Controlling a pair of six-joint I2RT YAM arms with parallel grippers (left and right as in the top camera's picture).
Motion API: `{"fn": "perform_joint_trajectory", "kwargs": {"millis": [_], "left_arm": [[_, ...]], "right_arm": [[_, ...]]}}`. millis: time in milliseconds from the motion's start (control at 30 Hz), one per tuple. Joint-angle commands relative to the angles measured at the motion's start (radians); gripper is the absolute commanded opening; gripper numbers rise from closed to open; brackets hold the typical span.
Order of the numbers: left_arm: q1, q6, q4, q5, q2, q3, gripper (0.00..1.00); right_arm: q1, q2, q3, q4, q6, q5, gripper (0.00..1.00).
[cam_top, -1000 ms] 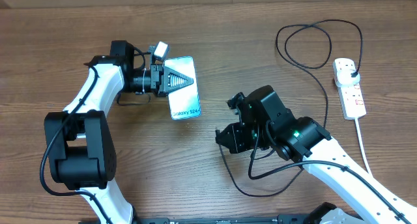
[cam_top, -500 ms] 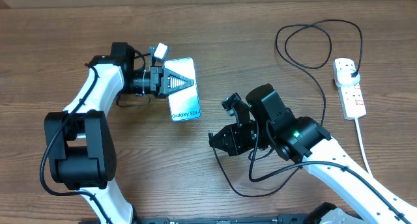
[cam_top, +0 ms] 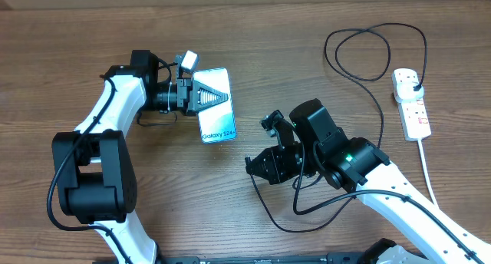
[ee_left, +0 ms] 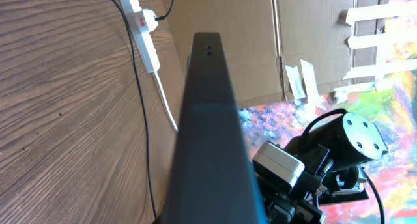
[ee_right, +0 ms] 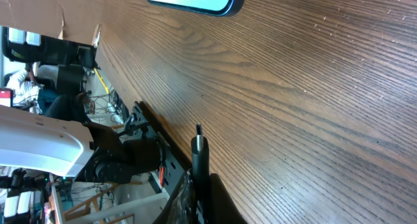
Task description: Plug charger to phone and switch on socket
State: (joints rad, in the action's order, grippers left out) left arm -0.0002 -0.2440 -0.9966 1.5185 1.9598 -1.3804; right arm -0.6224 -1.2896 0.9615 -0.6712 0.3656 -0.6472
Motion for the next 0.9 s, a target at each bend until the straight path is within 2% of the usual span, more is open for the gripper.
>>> {"fn": "perform_joint_trajectory", "kwargs": {"millis": [0,467,867], "left_arm": [[-0.007,-0.034,0.000,0.040,-0.010,0.003,0.04],[-0.007,-0.033,-0.028,0.006,-0.010,0.003,0.04],[-0.007,-0.034,-0.082,0.062,-0.010,0.003,0.04]], "right_arm": [[0.001,0.015,0.008,0.005,-0.008,-0.009,0.04],[0.001,0.014,0.008,0.005,-0.008,-0.009,0.04],[0.001,0.014,0.008,0.005,-0.008,-0.001,0.04]]}}
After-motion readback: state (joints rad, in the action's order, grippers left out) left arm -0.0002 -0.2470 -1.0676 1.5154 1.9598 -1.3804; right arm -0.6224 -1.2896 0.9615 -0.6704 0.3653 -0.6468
